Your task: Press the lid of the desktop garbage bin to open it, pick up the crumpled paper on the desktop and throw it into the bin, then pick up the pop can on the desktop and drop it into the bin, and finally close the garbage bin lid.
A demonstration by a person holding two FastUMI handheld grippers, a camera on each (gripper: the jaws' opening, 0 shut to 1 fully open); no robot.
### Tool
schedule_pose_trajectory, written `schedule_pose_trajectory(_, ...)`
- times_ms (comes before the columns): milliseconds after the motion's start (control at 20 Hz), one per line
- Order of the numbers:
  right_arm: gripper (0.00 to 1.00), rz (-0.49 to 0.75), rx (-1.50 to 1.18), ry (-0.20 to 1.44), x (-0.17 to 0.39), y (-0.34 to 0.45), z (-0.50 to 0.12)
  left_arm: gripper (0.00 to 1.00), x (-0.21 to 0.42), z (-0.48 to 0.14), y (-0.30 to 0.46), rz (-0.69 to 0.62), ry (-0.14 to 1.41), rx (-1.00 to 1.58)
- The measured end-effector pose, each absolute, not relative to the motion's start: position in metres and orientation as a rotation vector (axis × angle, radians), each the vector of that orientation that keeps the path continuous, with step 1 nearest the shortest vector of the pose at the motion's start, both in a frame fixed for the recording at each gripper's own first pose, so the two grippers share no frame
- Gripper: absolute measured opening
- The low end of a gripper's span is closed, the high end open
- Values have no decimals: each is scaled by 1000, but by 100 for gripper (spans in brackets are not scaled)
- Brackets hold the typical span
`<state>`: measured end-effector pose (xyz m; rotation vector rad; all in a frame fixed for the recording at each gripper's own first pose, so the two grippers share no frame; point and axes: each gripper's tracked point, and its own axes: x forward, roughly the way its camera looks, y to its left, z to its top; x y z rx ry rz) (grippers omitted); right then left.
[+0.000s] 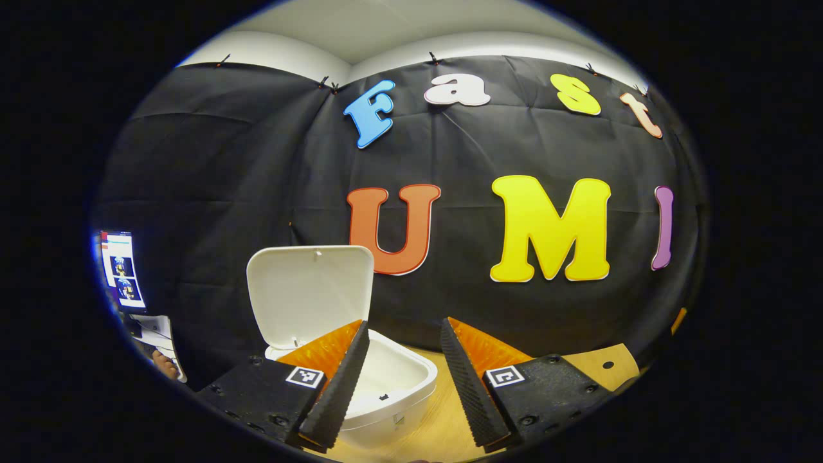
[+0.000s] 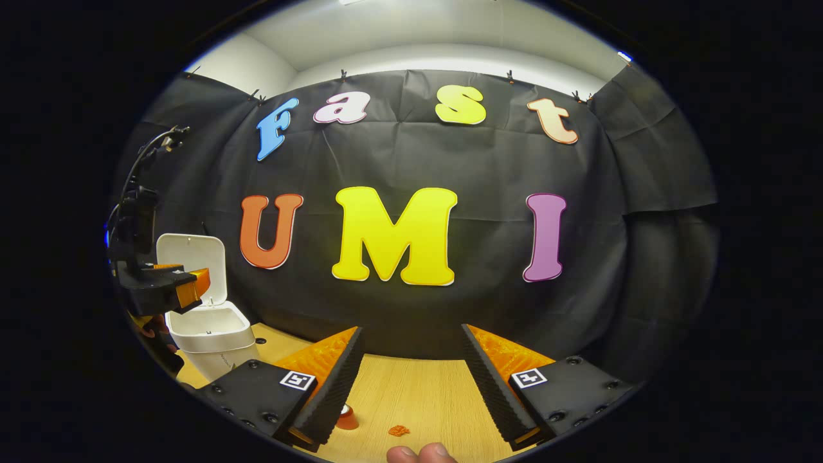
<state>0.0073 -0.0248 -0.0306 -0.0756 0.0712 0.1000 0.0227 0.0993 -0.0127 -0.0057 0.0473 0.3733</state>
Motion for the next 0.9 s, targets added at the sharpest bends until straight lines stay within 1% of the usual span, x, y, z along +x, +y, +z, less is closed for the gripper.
schedule_pose_trajectory(50,94,100,-74,80,7,-27,-33,84,21,-11,99,367,36,-2)
schedule_pose_trajectory(150,94,96,-73,96,5,-34,-37,91,19,-12,91,334,38,2)
schedule_pose_trajectory(200,94,94,-71,102,4,-38,-41,86,17,-16,87,310,46,8)
schedule_pose_trajectory(250,94,93,-71,113,4,-41,-44,98,16,-20,81,285,52,18)
schedule_pose_trajectory(300,94,100,-74,125,4,-41,-50,98,13,-22,73,255,60,25)
schedule_pose_trajectory(350,94,111,-79,139,3,-40,-56,89,13,-26,65,221,68,24)
schedule_pose_trajectory(400,94,128,-88,156,2,-39,-63,98,10,-31,55,194,81,12)
schedule_pose_trajectory(550,94,203,-128,237,-6,-32,-99,98,-3,-54,33,141,127,-19)
schedule_pose_trajectory(650,94,224,-133,297,-10,-35,-121,98,-10,-68,22,106,155,-4)
schedule_pose_trajectory(900,94,269,-112,463,-18,-35,-183,98,-34,-98,18,91,238,4)
